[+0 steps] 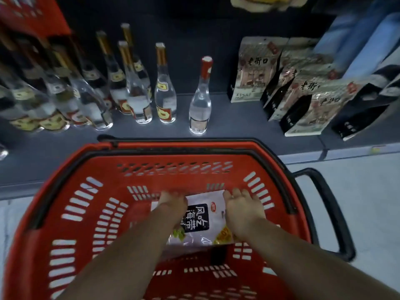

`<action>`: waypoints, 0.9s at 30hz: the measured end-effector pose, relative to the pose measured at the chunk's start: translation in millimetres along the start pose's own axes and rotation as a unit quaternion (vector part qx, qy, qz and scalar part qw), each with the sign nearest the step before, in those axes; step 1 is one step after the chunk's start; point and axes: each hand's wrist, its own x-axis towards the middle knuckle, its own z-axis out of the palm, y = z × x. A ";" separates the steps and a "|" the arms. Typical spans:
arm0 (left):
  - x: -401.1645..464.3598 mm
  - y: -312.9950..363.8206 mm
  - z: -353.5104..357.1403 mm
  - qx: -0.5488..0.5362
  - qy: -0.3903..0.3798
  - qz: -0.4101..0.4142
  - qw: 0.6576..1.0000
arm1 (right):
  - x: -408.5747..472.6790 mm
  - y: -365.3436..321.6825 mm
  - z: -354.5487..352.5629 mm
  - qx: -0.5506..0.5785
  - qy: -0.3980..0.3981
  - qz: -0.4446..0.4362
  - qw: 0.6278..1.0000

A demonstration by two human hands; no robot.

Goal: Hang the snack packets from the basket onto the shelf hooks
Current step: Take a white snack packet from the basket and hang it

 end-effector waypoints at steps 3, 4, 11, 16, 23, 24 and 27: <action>40.3 2.4 13.1 -0.054 0.000 0.026 0.998 | 26.5 2.6 35.8 0.004 0.023 0.013 1.000; 50.0 1.9 17.5 -0.082 -0.002 0.037 0.996 | 32.2 4.3 42.8 0.005 0.033 0.016 0.999; 36.0 -9.1 34.1 -0.154 0.009 0.038 0.987 | 30.5 -1.6 43.2 0.025 0.019 0.007 1.000; 10.6 -48.0 49.1 -0.246 -0.013 0.008 0.969 | 31.8 -9.7 32.1 0.023 0.004 0.020 1.000; -31.8 -91.7 72.2 -0.536 0.108 -0.043 0.836 | 40.5 -24.1 30.9 0.070 -0.023 0.038 0.997; -36.3 -93.1 74.3 -0.575 0.115 -0.042 0.809 | 43.1 -26.1 33.5 0.095 -0.019 0.034 0.995; -48.3 -92.6 76.9 -0.691 0.149 -0.046 0.706 | 54.6 -35.3 43.6 0.255 -0.034 -0.015 0.966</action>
